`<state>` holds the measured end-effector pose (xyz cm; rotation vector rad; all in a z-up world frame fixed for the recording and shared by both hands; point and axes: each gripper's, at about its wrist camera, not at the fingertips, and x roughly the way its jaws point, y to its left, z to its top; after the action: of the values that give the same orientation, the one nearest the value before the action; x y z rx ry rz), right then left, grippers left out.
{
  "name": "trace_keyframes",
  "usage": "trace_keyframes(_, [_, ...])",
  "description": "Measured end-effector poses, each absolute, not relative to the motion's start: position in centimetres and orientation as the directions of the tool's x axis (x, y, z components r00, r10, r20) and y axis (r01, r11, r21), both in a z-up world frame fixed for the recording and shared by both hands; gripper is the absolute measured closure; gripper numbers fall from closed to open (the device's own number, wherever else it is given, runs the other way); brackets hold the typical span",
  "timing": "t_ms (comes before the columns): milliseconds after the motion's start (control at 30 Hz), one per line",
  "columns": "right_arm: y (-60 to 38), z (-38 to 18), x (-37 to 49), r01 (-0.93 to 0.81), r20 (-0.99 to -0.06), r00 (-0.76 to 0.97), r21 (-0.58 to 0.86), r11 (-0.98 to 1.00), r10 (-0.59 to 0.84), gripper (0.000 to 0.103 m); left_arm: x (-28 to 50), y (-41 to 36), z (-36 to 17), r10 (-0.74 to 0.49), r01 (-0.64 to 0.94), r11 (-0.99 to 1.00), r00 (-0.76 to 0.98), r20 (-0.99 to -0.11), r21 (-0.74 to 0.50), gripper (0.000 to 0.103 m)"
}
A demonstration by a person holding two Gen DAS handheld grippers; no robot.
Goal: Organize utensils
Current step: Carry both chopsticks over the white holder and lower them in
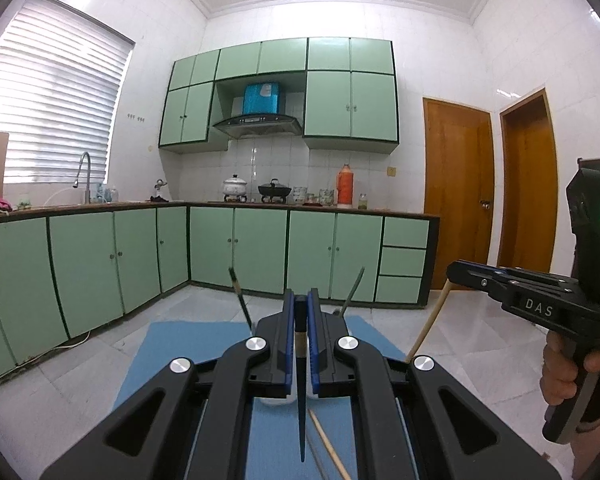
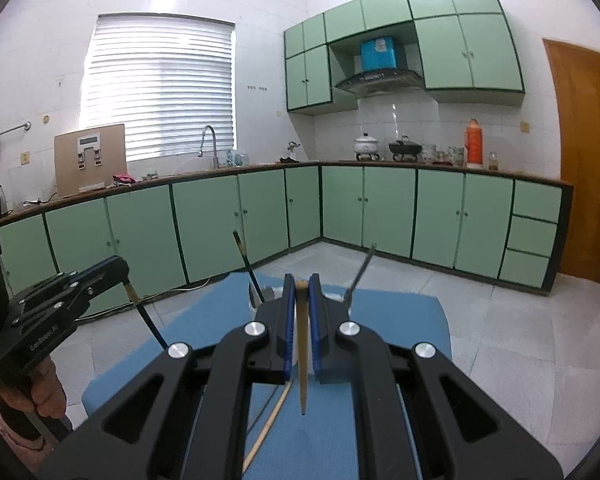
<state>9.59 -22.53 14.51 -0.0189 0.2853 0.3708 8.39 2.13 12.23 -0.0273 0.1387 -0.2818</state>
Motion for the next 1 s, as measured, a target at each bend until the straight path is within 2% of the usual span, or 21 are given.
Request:
trace_keyframes(367, [-22.5, 21.0, 15.0, -0.335, -0.171, 0.927, 0.018, 0.942, 0.333, 0.097, 12.7, 0.7, 18.9, -0.273, 0.273, 0.962, 0.962, 0.023, -0.001, 0.097])
trace_keyframes(533, [-22.3, 21.5, 18.7, -0.318, -0.167, 0.934, 0.017, 0.948, 0.316, 0.097, 16.4, -0.3, 19.6, -0.252, 0.252, 0.968, 0.966, 0.053, 0.008, 0.097])
trace_keyframes(633, [-22.2, 20.4, 21.2, -0.308, -0.200, 0.930, 0.035, 0.951, 0.308, 0.097, 18.9, -0.7, 19.1, -0.252, 0.252, 0.968, 0.967, 0.044, 0.005, 0.097])
trace_keyframes(1000, [-21.0, 14.6, 26.2, -0.299, -0.315, 0.897, 0.087, 0.950, 0.311, 0.097, 25.5, -1.4, 14.0, -0.238, 0.238, 0.971, 0.967, -0.093, -0.017, 0.097])
